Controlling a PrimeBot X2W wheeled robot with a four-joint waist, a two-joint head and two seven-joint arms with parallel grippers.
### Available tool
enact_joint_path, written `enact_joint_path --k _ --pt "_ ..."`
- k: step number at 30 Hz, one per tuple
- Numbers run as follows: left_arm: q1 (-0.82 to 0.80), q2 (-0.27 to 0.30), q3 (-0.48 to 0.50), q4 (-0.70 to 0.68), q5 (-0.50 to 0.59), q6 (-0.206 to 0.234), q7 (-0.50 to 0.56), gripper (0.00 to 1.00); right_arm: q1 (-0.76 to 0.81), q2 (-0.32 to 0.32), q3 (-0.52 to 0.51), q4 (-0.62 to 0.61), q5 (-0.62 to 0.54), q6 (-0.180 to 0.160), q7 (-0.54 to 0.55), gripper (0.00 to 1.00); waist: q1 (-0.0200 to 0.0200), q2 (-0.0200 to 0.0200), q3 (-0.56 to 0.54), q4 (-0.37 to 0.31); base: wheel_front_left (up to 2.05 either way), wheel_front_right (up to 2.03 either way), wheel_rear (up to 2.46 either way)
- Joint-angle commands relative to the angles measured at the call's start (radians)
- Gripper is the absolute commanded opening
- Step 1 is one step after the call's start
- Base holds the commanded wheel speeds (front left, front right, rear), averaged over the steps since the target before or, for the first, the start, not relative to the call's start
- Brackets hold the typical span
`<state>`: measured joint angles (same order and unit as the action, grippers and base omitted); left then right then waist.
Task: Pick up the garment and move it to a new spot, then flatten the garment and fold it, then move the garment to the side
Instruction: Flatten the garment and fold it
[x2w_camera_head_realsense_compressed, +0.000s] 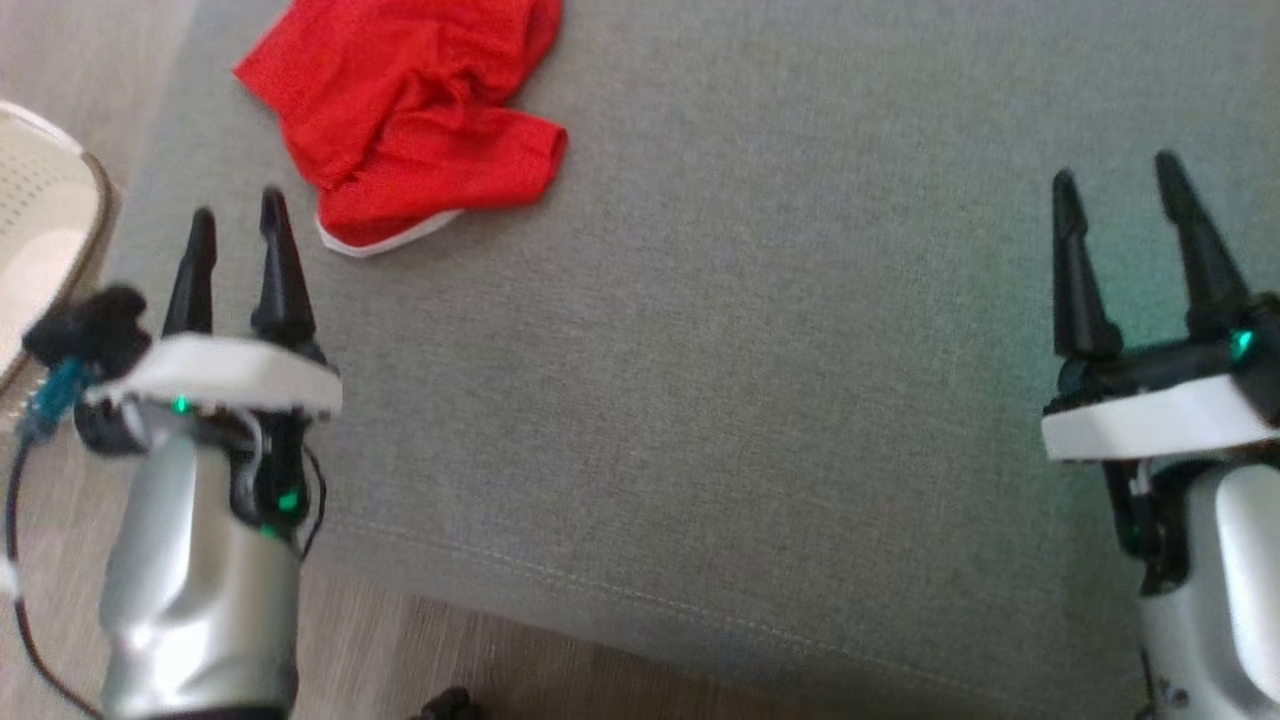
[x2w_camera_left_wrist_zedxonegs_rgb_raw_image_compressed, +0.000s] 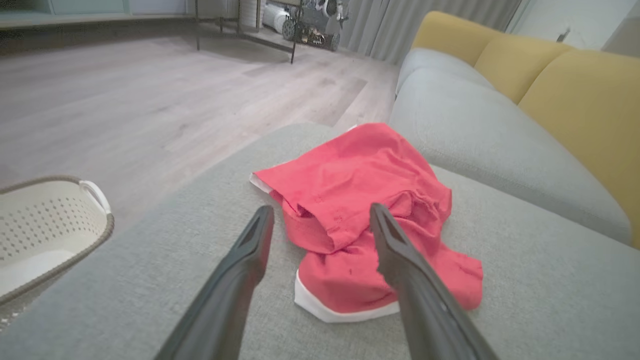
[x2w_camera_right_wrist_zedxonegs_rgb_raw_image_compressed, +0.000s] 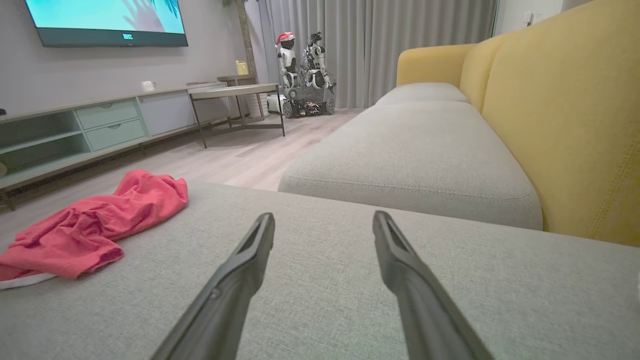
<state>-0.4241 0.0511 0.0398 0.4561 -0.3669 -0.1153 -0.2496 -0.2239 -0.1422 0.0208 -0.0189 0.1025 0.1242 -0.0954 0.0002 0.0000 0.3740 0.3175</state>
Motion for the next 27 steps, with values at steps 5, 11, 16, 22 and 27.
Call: enact_joint_path --k 5,11,16,22,27 --pt "-0.168 0.062 0.004 0.114 -0.029 -0.008 0.027 1.00 -0.034 -0.022 0.020 -0.096 -0.019 0.007 0.036 1.00 -0.0002 0.0000 0.082 -0.023 0.00 0.00 0.00" --pt "-0.311 0.095 -0.007 0.286 -0.051 -0.011 0.054 1.00 -0.043 -0.029 0.037 -0.137 -0.024 0.007 0.058 1.00 -0.0002 0.0000 0.119 -0.048 0.00 0.00 0.00" --pt "-0.399 0.127 0.002 0.426 -0.055 0.007 0.070 1.00 -0.046 -0.021 0.040 -0.143 -0.027 0.007 0.059 1.00 -0.0002 0.0000 0.131 -0.075 0.00 0.00 0.00" --pt "-0.456 0.154 0.001 0.530 -0.086 -0.007 0.056 0.00 -0.048 0.001 0.036 -0.124 -0.026 0.007 0.036 1.00 -0.0002 0.0000 0.123 -0.102 0.00 0.00 0.00" --pt "-0.459 0.180 0.041 0.488 -0.095 -0.007 -0.007 0.00 -0.050 0.019 0.042 -0.089 -0.020 0.007 0.008 1.00 -0.0002 0.0000 0.085 -0.118 0.00 0.00 0.00"
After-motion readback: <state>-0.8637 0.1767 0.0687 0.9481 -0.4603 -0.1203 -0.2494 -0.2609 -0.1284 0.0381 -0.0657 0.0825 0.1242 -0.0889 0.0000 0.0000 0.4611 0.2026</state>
